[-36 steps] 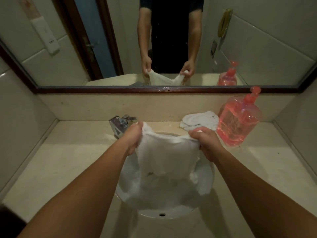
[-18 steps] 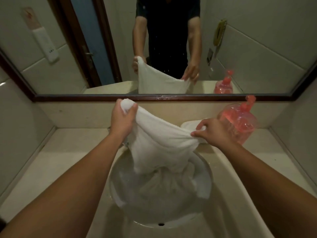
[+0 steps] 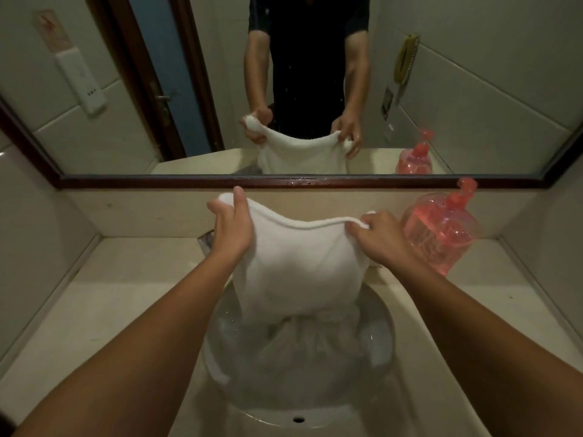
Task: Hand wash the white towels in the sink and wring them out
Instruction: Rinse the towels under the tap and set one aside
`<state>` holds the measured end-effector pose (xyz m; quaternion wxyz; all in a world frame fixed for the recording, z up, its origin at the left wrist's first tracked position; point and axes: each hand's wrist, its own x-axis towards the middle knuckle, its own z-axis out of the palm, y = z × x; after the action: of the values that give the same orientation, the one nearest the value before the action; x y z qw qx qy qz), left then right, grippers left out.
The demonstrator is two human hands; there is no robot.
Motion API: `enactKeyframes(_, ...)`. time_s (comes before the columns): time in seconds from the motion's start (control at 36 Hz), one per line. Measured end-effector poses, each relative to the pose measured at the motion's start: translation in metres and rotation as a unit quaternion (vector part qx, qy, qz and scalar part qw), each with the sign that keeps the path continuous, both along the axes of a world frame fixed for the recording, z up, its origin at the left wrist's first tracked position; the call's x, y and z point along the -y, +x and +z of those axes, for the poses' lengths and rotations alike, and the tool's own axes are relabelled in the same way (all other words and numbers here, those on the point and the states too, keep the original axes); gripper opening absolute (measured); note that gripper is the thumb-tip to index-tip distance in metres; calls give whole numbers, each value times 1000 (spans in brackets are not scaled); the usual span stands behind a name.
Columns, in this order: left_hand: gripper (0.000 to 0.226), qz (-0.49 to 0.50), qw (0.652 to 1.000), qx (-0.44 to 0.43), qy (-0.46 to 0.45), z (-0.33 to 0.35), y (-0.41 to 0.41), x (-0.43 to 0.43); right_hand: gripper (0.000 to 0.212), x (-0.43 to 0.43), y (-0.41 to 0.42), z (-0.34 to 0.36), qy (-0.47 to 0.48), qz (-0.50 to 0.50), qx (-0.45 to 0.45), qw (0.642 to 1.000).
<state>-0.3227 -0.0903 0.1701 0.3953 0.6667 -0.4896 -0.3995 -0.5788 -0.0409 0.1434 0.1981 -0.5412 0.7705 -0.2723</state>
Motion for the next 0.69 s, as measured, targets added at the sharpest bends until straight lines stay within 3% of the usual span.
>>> enactKeyframes(0.08,76,8,996,-68,49,17,-18,1,38,7,17,14,13,-45,69,997)
enactKeyframes(0.14,84,-1,991,-120,66,27,-33,-3,39,12,32,19,21,-76,173,982)
enactKeyframes(0.25,128,-144,960,-226,83,30,-51,-15,58,21,59,34,14,-49,375,926)
enactKeyframes(0.31,120,-216,945,-237,65,33,-55,-22,65,21,65,46,24,20,443,896)
enactKeyframes(0.36,116,-238,940,-238,55,36,-56,-22,53,21,65,52,18,68,477,876)
enactKeyframes(0.5,118,-241,941,-234,38,40,-39,-3,35,21,55,50,8,31,544,839)
enactKeyframes(0.58,95,-187,946,-263,-18,40,-33,-1,34,15,53,58,13,32,605,795)
enactKeyframes(0.69,63,-164,966,-161,-117,22,-31,4,34,11,54,72,21,66,662,746)
